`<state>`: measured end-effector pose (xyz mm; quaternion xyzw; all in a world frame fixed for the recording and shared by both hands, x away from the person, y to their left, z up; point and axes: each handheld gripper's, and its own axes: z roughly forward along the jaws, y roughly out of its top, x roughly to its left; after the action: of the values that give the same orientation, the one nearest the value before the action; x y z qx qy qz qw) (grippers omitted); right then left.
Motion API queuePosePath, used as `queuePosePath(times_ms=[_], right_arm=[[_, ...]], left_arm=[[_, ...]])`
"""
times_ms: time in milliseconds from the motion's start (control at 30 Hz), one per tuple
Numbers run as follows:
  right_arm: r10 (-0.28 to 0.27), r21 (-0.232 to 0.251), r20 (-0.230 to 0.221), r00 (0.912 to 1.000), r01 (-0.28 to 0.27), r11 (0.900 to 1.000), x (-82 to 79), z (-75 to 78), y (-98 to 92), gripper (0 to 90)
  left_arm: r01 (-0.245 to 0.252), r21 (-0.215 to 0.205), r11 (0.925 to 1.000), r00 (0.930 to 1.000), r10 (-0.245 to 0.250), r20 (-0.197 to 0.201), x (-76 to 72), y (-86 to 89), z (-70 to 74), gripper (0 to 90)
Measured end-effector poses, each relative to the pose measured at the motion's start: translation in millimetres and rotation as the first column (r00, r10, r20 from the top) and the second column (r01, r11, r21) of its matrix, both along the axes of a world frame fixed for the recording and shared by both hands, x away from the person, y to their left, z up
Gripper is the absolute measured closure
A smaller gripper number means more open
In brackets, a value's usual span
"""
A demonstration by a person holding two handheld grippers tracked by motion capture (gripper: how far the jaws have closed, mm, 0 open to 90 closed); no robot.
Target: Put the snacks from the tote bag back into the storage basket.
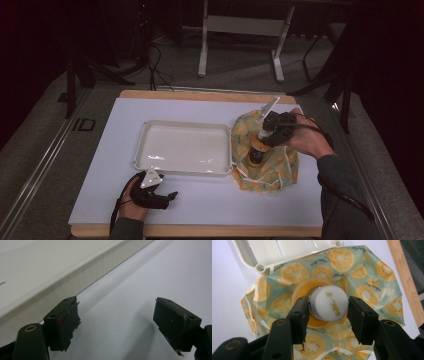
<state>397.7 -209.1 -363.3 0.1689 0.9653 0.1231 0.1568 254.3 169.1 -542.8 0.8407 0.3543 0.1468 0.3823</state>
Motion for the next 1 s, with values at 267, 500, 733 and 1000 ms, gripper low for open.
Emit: queuePosePath(times_ms=[267,500,733,1000], right_arm=[[-0.012,-0.008,-0.065,0.9978,0.011,1.000,9.4,0.5,3.3,54.5],[-0.034,-0.003,-0.111,0.9932,0.034,0.999,15.3,3.0,2.4,57.6],[-0.037,-0.016,-0.120,0.9921,0.035,0.999,15.4,4.1,4.0,58.2],[-0.037,-0.018,-0.120,0.9920,0.035,0.999,13.5,4.8,2.5,58.4]], left_arm=[[0.003,-0.001,1.0000,1.0000,-0.003,0.000,0.0,0.0,-0.1,20.6],[0.003,-0.002,1.0000,1.0000,-0.003,0.001,-0.1,0.0,-0.1,20.5],[0.004,-0.001,1.0000,1.0000,-0.004,0.000,0.0,0.0,0.0,20.6],[0.004,-0.001,1.0000,1.0000,-0.004,0.000,0.0,0.0,0.0,20.6]])
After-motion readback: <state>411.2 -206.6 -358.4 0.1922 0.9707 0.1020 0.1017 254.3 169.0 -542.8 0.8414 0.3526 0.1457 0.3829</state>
